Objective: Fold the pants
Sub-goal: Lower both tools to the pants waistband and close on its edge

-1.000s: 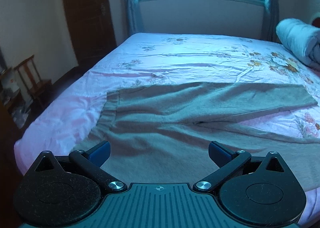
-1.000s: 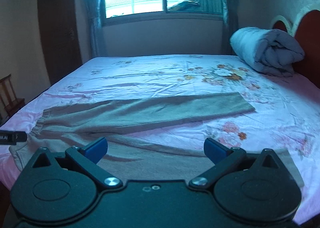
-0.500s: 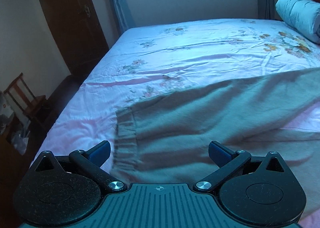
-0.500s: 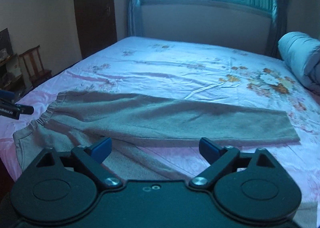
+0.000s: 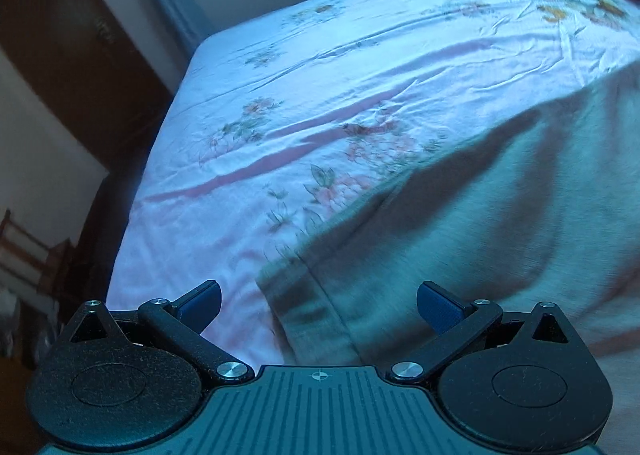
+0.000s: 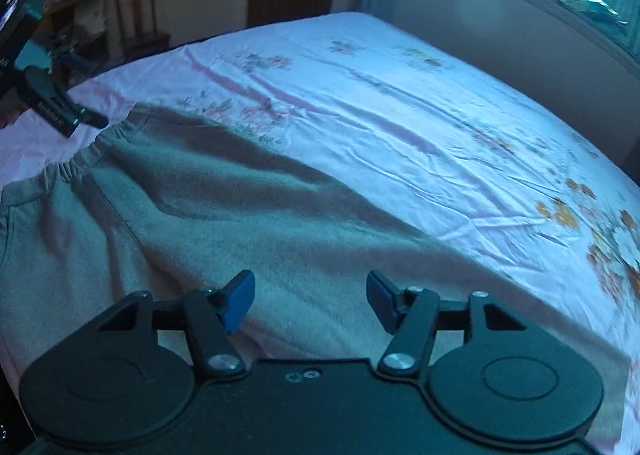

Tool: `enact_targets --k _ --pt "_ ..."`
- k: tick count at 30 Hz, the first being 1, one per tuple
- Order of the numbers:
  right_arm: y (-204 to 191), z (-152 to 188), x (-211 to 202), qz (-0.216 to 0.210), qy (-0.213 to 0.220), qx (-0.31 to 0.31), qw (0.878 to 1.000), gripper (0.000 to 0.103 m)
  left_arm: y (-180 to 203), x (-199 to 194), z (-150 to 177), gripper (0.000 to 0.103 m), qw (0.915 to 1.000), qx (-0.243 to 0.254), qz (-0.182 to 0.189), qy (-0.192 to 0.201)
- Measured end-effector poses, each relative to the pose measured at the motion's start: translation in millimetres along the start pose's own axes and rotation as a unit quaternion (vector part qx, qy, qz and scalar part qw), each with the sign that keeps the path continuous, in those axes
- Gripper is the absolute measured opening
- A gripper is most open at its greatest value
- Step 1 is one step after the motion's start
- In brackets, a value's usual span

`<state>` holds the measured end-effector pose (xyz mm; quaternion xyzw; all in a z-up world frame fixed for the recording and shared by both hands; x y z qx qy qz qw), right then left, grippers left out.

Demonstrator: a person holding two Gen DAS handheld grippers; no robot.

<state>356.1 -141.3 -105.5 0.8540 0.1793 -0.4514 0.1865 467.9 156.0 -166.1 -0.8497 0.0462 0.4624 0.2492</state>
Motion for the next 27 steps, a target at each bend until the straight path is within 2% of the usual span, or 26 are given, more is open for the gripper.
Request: enact_targets --k 4,8,10,15,18,19,20,23,27 --pt "7.6 -21.6 35.2 -0.007 -0.021 -0.037 0.999 0.045 -8.6 36.6 -12.6 0.103 0.9996 0.021 0.019 -0.007" --pt "13.3 -43.1 70.1 -0.014 -0.039 -0.083 0.996 0.044 -2.7 70.9 -16.8 0.103 0.9965 0.06 0.052 -0.025" --pt "16.6 -53.7 86.0 -0.028 -0.052 -0.096 0.994 0.044 -0.9 84.5 -18.9 0.103 0.9949 0.079 0.053 -0.033" --pt "34.2 -79.8 122.6 -0.074 -0.091 -0.076 0.99 0.046 2.9 111.9 -22.5 0.103 0.9895 0.098 0.092 -0.053" --pt "47.3 -91.9 140.3 -0.085 -0.103 -0.078 0.988 0.046 8.4 125.8 -19.5 0.088 0.9841 0.099 0.128 -0.072" --pt "49.7 -94.1 145.9 -0.092 -0.11 -0.079 0.987 0.046 8.8 130.1 -19.0 0.086 0.9829 0.093 0.139 -0.079" --pt "51.0 -96.0 152.6 -0.1 -0.117 -0.079 0.985 0.046 9.1 131.8 -19.0 0.085 0.9825 0.088 0.144 -0.079" --pt "50.9 -96.0 168.6 -0.117 -0.134 -0.077 0.981 0.047 10.9 132.4 -19.7 0.069 0.981 0.075 0.161 -0.079" --pt "44.7 -88.4 184.2 -0.122 -0.157 -0.075 0.977 0.048 10.4 129.6 -20.6 0.052 0.9842 0.065 0.148 -0.072"
Point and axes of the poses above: each gripper's, at about its wrist camera, not at the fingertips, and x roughly the way its jaws point, y to its right, z to its underside, the point moved 8 cm from there along x, roughly the way its jaws point, and after that the axes turned 6 degrees about -y, right-handed, at the moved point
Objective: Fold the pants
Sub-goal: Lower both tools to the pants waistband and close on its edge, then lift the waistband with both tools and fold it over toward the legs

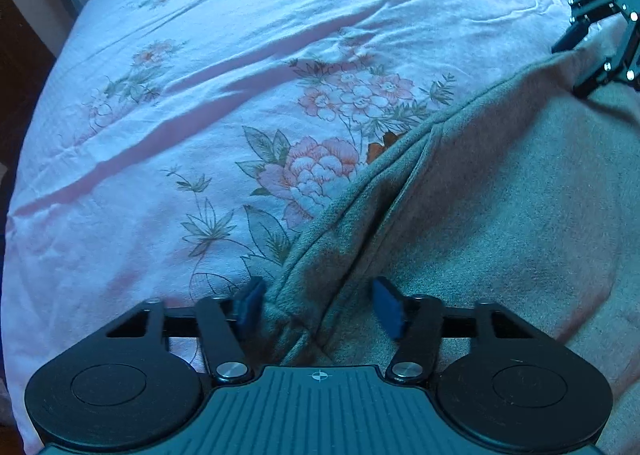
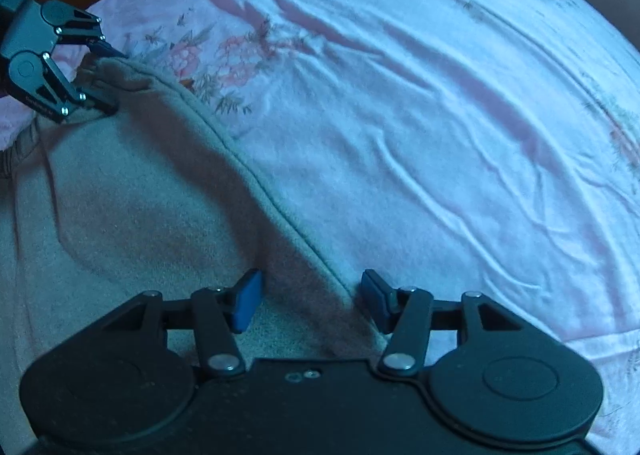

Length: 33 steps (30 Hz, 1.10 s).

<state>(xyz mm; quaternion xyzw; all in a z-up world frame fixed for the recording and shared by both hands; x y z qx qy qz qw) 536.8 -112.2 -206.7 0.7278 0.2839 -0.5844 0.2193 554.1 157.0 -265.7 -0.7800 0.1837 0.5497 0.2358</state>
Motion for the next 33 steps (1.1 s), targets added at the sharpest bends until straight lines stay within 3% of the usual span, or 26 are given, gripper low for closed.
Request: enact_targets --k 1,3,5,10,16,21,26,33 --pt "-2.3 0.4 0.9 0.002 0.001 -0.003 1.0 0.044 0.1 -1.6 0.2 0.049 1.0 -0.001 -0.006 0.002" --pt "-9.8 2.3 -2.4 0.007 0.005 -0.015 1.0 0.011 1.5 -5.5 0.4 0.042 0.9998 0.0 -0.019 0.006" --pt "-15.1 5.4 -7.4 0.028 0.01 -0.023 0.999 0.0 2.9 -11.8 0.5 0.035 0.9992 0.002 -0.037 0.013" --pt "-28.4 14.9 -30.0 0.078 0.055 -0.007 0.995 0.0 6.2 -42.7 5.8 0.022 0.9951 -0.017 -0.081 0.054" --pt "-69.6 47.8 -87.0 0.115 0.127 0.008 0.985 0.0 17.9 -103.4 34.8 0.022 0.9868 -0.051 -0.111 0.106" --pt "-123.1 98.5 -130.5 0.118 0.175 0.014 0.977 0.0 44.1 -155.5 82.7 0.022 0.9806 -0.057 -0.13 0.135" --pt "-175.1 151.2 -148.9 0.106 0.208 0.043 0.971 0.0 81.2 -186.7 143.9 0.022 0.9784 -0.049 -0.144 0.14" --pt "-244.4 200.5 -139.4 0.106 0.229 0.051 0.966 0.0 115.3 -176.5 217.2 0.022 0.9807 -0.065 -0.143 0.116"
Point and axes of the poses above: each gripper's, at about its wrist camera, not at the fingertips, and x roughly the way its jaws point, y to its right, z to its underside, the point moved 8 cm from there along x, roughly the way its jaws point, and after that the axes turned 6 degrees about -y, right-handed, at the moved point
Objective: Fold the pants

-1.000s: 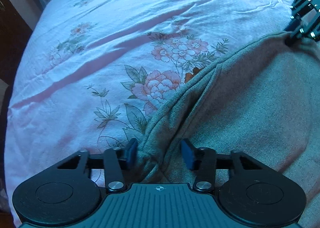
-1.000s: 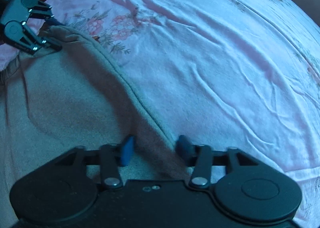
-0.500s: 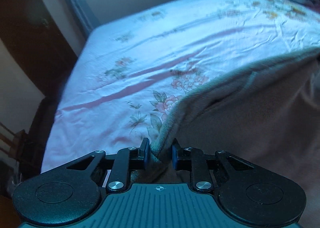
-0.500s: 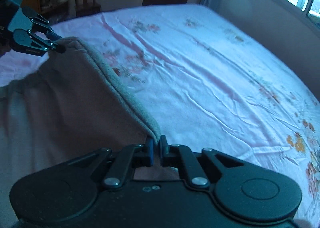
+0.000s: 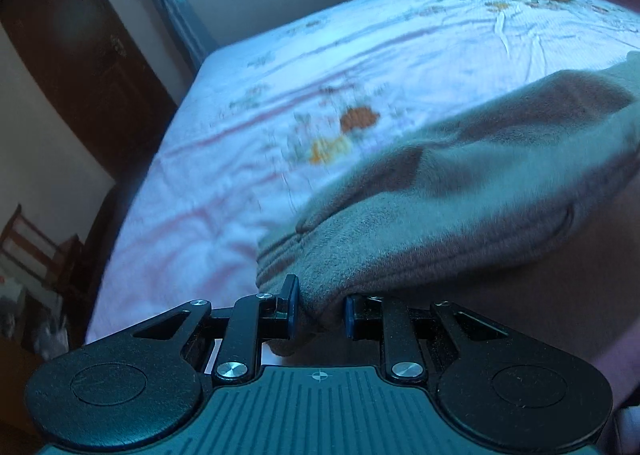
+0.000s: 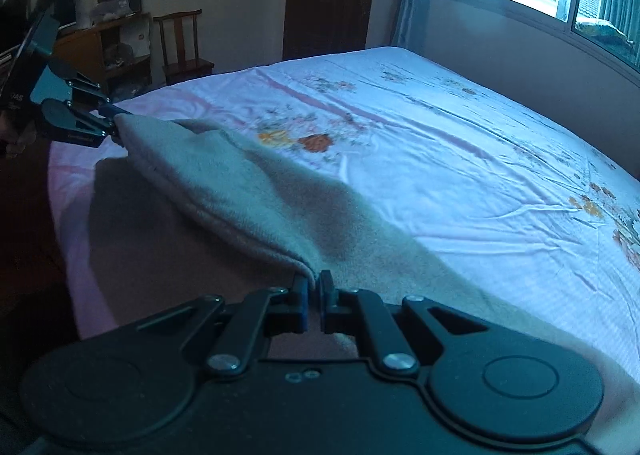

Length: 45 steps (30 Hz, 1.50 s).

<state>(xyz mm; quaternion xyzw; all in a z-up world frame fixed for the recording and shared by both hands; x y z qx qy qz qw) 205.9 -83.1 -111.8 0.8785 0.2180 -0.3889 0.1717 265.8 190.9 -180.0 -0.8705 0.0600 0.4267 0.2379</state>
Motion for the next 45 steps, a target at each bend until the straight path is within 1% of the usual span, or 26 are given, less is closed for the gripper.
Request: enact_targets --k 5,7,10,11,12,13,14,16,18,20,21,23,25,26,28,30,33,34,35,36,37,38,39,41,43,45 --pt "-25.3 34.8 2.3 0.007 -0.016 0.003 1.0 0.0 23.2 2.0 34.8 0.022 0.9999 -0.003 -0.007 -0.01" --pt "-30.6 45.5 7.1 0.01 -0.023 0.008 1.0 0.0 25.6 2.1 39.6 0.022 0.9998 -0.011 -0.013 -0.009" --pt "-38.2 54.6 13.5 0.017 -0.028 0.013 0.999 0.0 31.9 0.3 42.3 0.024 0.9993 -0.002 -0.035 -0.01" --pt "-41.8 58.3 17.2 0.02 -0.032 0.015 0.999 0.0 32.9 -1.5 41.2 0.027 0.999 0.002 -0.044 -0.01" --pt "-43.6 61.0 21.3 0.023 -0.036 0.016 0.999 0.0 33.9 -3.5 42.0 0.034 0.9986 0.002 -0.052 -0.013" --pt "-45.8 65.7 26.5 0.026 -0.046 0.011 0.999 0.0 34.2 -6.1 43.0 0.04 0.9986 -0.005 -0.049 -0.016" --pt "-46.4 67.8 31.5 0.028 -0.055 0.008 0.998 0.001 32.0 -8.9 43.5 0.044 0.9987 -0.019 -0.043 -0.018" --pt "-45.0 68.2 32.4 0.027 -0.051 0.021 0.998 0.004 26.8 -18.1 47.5 0.063 0.9975 -0.056 -0.039 -0.021" --pt "-43.5 64.3 29.9 0.03 -0.046 0.028 0.998 0.005 18.0 -27.9 52.2 0.069 0.9928 -0.116 -0.021 -0.023" --pt "-42.6 62.1 25.5 0.035 -0.042 0.027 0.998 0.009 12.4 -34.2 60.7 0.07 0.9824 -0.184 0.006 -0.031" --pt "-42.5 61.4 23.5 0.039 -0.04 0.028 0.998 0.009 9.7 -36.7 63.8 0.07 0.9745 -0.221 0.025 -0.032" --pt "-41.0 63.5 18.6 0.036 -0.042 0.04 0.998 0.01 4.8 -39.8 69.2 0.071 0.9528 -0.297 0.055 -0.032" --pt "-38.4 65.7 14.1 0.031 -0.04 0.056 0.997 0.011 1.7 -38.6 74.0 0.071 0.9272 -0.363 0.086 -0.032" --pt "-36.0 68.8 12.8 0.031 -0.04 0.063 0.997 0.012 1.6 -34.5 75.1 0.071 0.9146 -0.39 0.1 -0.035" --pt "-31.9 75.7 7.5 0.027 -0.041 0.085 0.995 0.013 5.5 -23.9 75.5 0.071 0.8955 -0.425 0.125 -0.046" --pt "-24.6 79.5 5.8 0.016 -0.046 0.118 0.992 0.013 9.9 -11.3 73.5 0.071 0.8823 -0.447 0.138 -0.054" --pt "-14.3 83.8 6.0 -0.004 -0.053 0.172 0.984 0.013 19.3 7.4 71.5 0.071 0.8673 -0.467 0.155 -0.075" --pt "-11.2 84.8 6.0 -0.014 -0.056 0.192 0.98 0.013 22.3 9.8 72.4 0.069 0.8618 -0.475 0.16 -0.079" --pt "-7.2 87.0 4.9 -0.024 -0.059 0.215 0.974 0.014 25.2 11.8 71.3 0.065 0.8586 -0.479 0.165 -0.079" --pt "-3.1 87.9 5.3 -0.034 -0.062 0.239 0.968 0.015 28.9 13.4 69.6 0.045 0.8595 -0.476 0.169 -0.079" --pt "1.2 91.4 5.9 -0.047 -0.067 0.266 0.96 0.015 31.0 15.2 68.0 0.03 0.8613 -0.473 0.168 -0.08" --pt "5.7 95.8 6.8 -0.056 -0.075 0.294 0.951 0.018 31.4 17.7 67.6 0.027 0.8619 -0.473 0.164 -0.08" --pt "9.8 100.3 7.3 -0.064 -0.081 0.321 0.941 0.019 31.9 19.3 67.3 0.021 0.8628 -0.473 0.161 -0.079" --pt "14.1 106.1 7.6 -0.074 -0.088 0.356 0.927 0.019 31.9 21.7 67.1 0.018 0.8655 -0.469 0.16 -0.076" --pt "18.1 109.3 8.3 -0.089 -0.086 0.388 0.913 0.019 33.0 21.0 65.1 0.018 0.8741 -0.455 0.154 -0.072" --pt "25.0 109.4 9.1 -0.113 -0.07 0.435 0.891 0.025 33.1 20.0 63.9 0.018 0.8806 -0.444 0.15 -0.07"
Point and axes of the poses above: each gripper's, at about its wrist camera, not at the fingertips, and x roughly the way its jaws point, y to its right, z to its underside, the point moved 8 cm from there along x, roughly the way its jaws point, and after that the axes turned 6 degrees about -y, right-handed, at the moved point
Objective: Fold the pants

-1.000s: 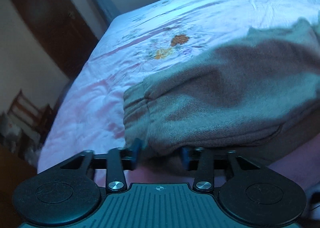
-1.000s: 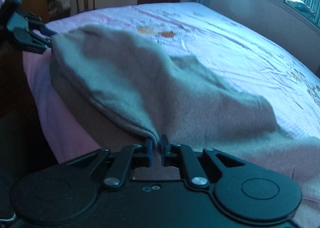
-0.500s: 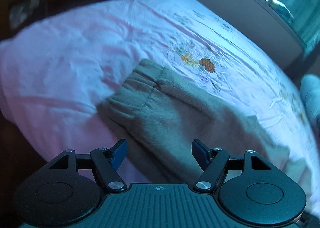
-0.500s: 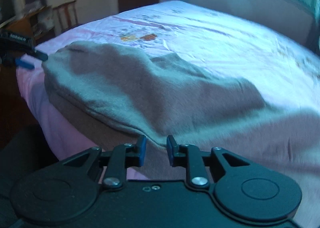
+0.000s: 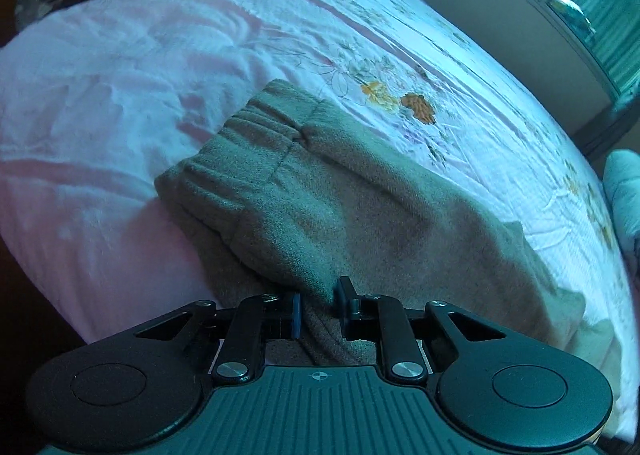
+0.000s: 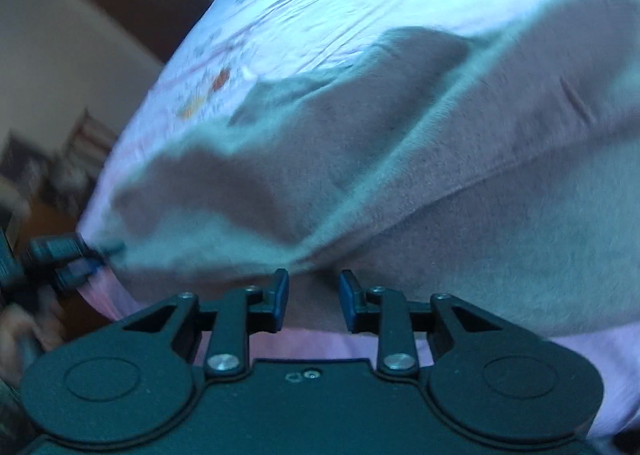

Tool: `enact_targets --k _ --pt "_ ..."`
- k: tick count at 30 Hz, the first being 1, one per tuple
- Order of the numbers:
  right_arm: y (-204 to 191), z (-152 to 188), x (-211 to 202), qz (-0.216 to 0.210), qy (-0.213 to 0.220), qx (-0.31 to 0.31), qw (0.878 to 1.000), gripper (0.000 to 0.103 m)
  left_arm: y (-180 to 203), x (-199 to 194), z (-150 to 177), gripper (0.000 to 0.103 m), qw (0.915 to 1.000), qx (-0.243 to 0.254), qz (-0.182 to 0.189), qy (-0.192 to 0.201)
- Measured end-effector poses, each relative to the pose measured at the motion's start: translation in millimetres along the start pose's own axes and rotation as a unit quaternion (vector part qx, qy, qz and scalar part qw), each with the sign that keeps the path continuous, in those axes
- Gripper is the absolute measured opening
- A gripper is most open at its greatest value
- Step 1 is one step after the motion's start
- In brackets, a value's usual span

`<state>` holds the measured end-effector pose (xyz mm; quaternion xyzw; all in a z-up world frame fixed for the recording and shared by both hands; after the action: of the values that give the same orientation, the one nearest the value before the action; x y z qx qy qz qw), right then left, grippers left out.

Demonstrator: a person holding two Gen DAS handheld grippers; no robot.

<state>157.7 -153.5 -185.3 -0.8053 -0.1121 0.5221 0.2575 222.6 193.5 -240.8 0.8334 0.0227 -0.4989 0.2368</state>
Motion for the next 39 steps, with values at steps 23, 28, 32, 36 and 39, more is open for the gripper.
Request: enact_targets --k 23,28,32,36,39 --pt "-41.7 11.0 -0.3 -0.015 0.005 -0.041 0.999 0.0 -29.9 -12.9 -11.2 0.018 0.9992 0.012 -0.024 0.031" --pt "-34.2 16.8 10.0 -0.013 -0.014 -0.021 1.0 0.0 -32.5 -17.3 -7.1 0.018 0.9987 0.005 -0.027 0.044" --pt "-51.8 20.5 7.3 -0.026 -0.014 -0.058 0.998 0.0 -37.3 -18.8 -7.8 0.018 0.9983 0.003 -0.031 0.049" --pt "-44.0 18.1 11.3 -0.016 -0.001 -0.043 0.999 0.0 -36.0 -19.6 -3.3 0.018 0.9986 0.01 -0.023 0.047" --pt "-32.5 13.4 9.8 -0.03 -0.011 -0.006 0.999 0.014 -38.4 -21.3 -5.6 0.018 0.999 -0.013 -0.004 0.044"
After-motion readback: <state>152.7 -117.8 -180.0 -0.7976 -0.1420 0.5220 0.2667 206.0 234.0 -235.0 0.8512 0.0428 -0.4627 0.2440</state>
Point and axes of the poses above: each gripper's, at about its wrist camera, not at the fingertips, and x roughly the way its jaws point, y to its right, z to its underside, the point moved 8 cm from there along x, roughly the way its jaws point, and after that the axes turned 6 degrees about -y, right-handed, at the moved point
